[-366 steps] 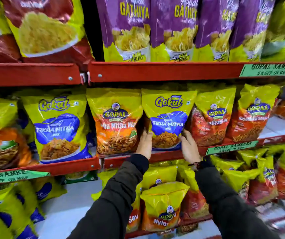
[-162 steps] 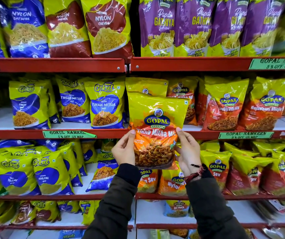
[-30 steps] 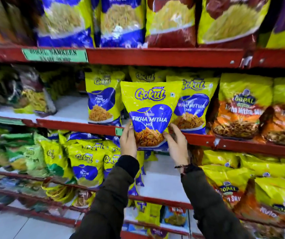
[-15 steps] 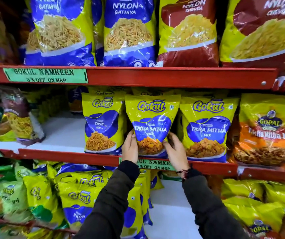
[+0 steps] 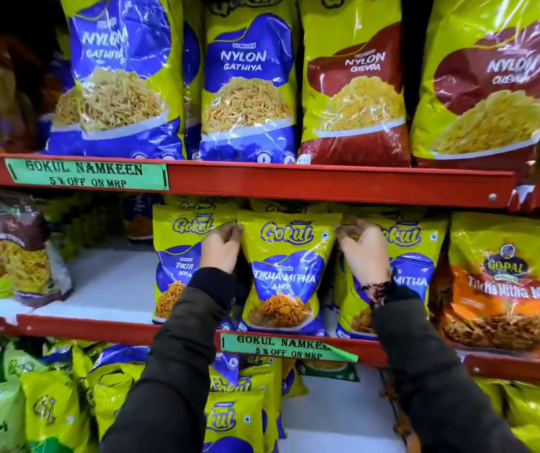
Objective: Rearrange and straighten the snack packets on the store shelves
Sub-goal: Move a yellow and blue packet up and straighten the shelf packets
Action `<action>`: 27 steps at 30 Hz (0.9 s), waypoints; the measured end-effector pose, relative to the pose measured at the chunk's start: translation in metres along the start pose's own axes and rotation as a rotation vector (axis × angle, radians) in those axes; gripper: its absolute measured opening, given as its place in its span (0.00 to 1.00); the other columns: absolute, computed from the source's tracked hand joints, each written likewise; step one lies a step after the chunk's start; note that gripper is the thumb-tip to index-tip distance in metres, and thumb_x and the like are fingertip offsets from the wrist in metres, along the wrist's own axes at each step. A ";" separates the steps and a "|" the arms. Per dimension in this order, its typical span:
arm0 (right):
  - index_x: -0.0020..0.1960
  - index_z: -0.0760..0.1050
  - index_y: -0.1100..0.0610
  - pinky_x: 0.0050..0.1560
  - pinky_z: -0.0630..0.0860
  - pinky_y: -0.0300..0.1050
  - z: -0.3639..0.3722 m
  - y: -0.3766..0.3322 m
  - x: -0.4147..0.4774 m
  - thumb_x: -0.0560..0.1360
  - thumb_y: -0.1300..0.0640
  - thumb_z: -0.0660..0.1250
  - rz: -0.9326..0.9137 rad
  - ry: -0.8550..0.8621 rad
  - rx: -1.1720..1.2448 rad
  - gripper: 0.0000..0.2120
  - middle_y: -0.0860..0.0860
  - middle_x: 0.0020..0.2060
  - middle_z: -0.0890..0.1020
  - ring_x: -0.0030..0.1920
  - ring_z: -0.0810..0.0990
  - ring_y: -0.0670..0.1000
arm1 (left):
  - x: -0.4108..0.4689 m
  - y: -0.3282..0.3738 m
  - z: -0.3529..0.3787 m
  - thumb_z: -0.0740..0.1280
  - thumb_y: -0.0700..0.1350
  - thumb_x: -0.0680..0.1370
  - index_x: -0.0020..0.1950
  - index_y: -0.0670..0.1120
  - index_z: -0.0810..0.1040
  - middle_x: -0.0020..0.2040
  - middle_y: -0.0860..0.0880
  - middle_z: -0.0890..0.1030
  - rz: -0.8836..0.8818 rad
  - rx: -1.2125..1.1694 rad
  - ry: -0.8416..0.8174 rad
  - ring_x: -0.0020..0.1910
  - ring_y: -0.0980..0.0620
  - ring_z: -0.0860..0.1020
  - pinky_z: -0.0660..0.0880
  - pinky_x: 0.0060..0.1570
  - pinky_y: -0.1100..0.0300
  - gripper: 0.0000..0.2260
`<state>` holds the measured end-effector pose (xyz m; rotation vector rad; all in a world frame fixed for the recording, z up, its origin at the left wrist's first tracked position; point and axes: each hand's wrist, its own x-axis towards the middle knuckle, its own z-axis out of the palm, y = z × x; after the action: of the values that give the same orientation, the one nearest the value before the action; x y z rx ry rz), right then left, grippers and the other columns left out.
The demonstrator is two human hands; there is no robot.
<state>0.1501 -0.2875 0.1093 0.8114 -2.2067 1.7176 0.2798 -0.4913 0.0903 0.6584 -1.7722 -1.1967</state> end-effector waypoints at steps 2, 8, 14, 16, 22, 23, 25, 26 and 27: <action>0.50 0.79 0.59 0.50 0.81 0.60 -0.003 0.003 0.008 0.71 0.55 0.70 0.036 -0.022 0.065 0.10 0.62 0.44 0.86 0.42 0.84 0.60 | 0.002 0.004 -0.007 0.66 0.53 0.73 0.50 0.48 0.80 0.43 0.43 0.83 -0.002 0.000 -0.011 0.46 0.40 0.81 0.81 0.50 0.47 0.12; 0.52 0.79 0.68 0.27 0.78 0.32 -0.011 0.006 0.024 0.72 0.66 0.70 0.111 -0.073 0.223 0.09 0.58 0.36 0.82 0.21 0.77 0.41 | 0.000 0.017 -0.008 0.68 0.44 0.75 0.42 0.46 0.81 0.34 0.43 0.78 0.017 0.066 0.024 0.33 0.44 0.77 0.82 0.32 0.54 0.04; 0.51 0.79 0.65 0.32 0.82 0.44 -0.008 0.004 0.025 0.70 0.63 0.73 0.137 -0.055 0.210 0.11 0.59 0.33 0.82 0.26 0.81 0.51 | 0.003 0.016 -0.003 0.70 0.47 0.72 0.41 0.42 0.83 0.39 0.37 0.84 0.043 0.217 0.117 0.39 0.39 0.83 0.82 0.44 0.48 0.08; 0.50 0.78 0.63 0.26 0.80 0.36 -0.012 0.000 0.026 0.70 0.65 0.73 0.138 -0.087 0.230 0.09 0.59 0.33 0.81 0.22 0.80 0.44 | 0.000 0.022 -0.006 0.71 0.48 0.71 0.39 0.44 0.83 0.37 0.40 0.85 0.053 0.279 0.163 0.40 0.41 0.83 0.80 0.44 0.53 0.07; 0.47 0.83 0.61 0.45 0.83 0.54 -0.050 0.003 0.022 0.63 0.52 0.75 0.027 0.146 -0.020 0.17 0.60 0.42 0.87 0.41 0.86 0.58 | -0.020 0.050 -0.012 0.68 0.51 0.72 0.47 0.45 0.81 0.45 0.39 0.84 0.206 0.506 0.313 0.48 0.37 0.80 0.76 0.47 0.49 0.11; 0.47 0.84 0.61 0.49 0.81 0.50 -0.060 0.001 0.019 0.64 0.53 0.75 -0.012 0.178 -0.096 0.15 0.60 0.43 0.87 0.45 0.86 0.58 | -0.023 0.054 -0.003 0.67 0.50 0.73 0.49 0.43 0.81 0.47 0.38 0.83 0.271 0.535 0.290 0.49 0.37 0.79 0.75 0.48 0.49 0.12; 0.47 0.83 0.64 0.46 0.74 0.44 -0.078 0.001 0.016 0.69 0.57 0.73 -0.058 0.236 -0.222 0.11 0.63 0.44 0.86 0.47 0.85 0.60 | -0.030 0.061 0.018 0.65 0.49 0.74 0.51 0.40 0.81 0.47 0.36 0.82 0.385 0.578 0.200 0.50 0.36 0.79 0.74 0.50 0.49 0.14; 0.46 0.82 0.66 0.44 0.73 0.45 -0.088 0.004 0.016 0.70 0.59 0.71 -0.061 0.260 -0.278 0.10 0.65 0.43 0.86 0.47 0.84 0.63 | -0.035 0.066 0.033 0.64 0.49 0.75 0.51 0.40 0.80 0.48 0.36 0.82 0.422 0.582 0.137 0.50 0.36 0.79 0.74 0.50 0.49 0.14; 0.46 0.81 0.67 0.44 0.73 0.49 -0.095 0.009 0.018 0.71 0.60 0.69 -0.058 0.274 -0.330 0.09 0.67 0.43 0.85 0.47 0.83 0.66 | -0.040 0.070 0.047 0.64 0.50 0.76 0.53 0.41 0.80 0.49 0.36 0.83 0.454 0.590 0.072 0.51 0.37 0.79 0.74 0.52 0.49 0.14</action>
<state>0.1161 -0.2012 0.1380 0.5206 -2.1694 1.2983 0.2611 -0.4107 0.1322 0.5688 -2.0789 -0.3352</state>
